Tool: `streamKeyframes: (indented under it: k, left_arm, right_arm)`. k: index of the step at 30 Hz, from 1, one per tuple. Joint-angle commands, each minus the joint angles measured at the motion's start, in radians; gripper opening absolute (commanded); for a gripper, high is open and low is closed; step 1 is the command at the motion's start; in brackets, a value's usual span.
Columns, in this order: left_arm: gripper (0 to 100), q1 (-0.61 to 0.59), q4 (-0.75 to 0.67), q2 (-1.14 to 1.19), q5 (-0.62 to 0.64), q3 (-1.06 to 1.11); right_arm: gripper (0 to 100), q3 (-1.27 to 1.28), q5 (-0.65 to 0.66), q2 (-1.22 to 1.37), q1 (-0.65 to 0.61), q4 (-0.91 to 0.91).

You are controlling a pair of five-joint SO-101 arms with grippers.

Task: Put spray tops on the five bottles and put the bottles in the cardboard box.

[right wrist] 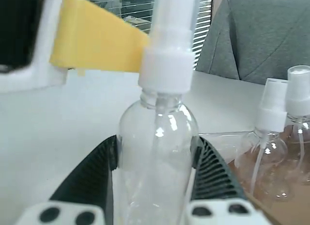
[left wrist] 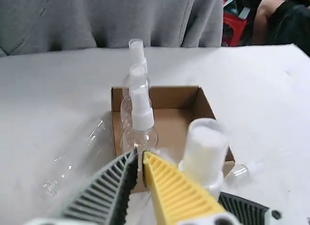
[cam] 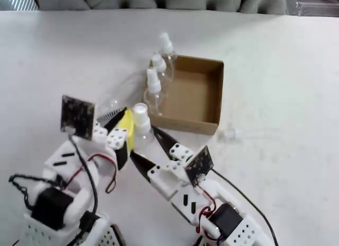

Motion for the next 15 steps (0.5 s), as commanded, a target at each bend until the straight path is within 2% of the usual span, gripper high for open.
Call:
streamKeyframes:
  k: [1, 6, 8, 11, 15]
  left_arm:
    - [2, 0.016, 0.072, -0.134, -0.006, -0.052]
    - [2, -0.077, 0.184, -0.291, -0.015, -0.04]
    - [2, -0.111, 0.195, -0.325, -0.08, 0.002]
    - [2, -0.117, 0.195, -0.369, -0.147, 0.089]
    - [2, -0.108, 0.195, -0.433, -0.15, 0.153]
  right_arm:
    - [1.5, 0.003, -0.003, -0.01, 0.018, -0.033]
    - [1.5, 0.005, -0.003, -0.004, 0.087, -0.096]
    - [1.5, 0.005, -0.005, -0.004, 0.102, -0.11]
    - [1.5, 0.005, -0.006, -0.004, 0.125, -0.12]
    - [1.5, 0.003, -0.009, -0.002, 0.176, -0.162]
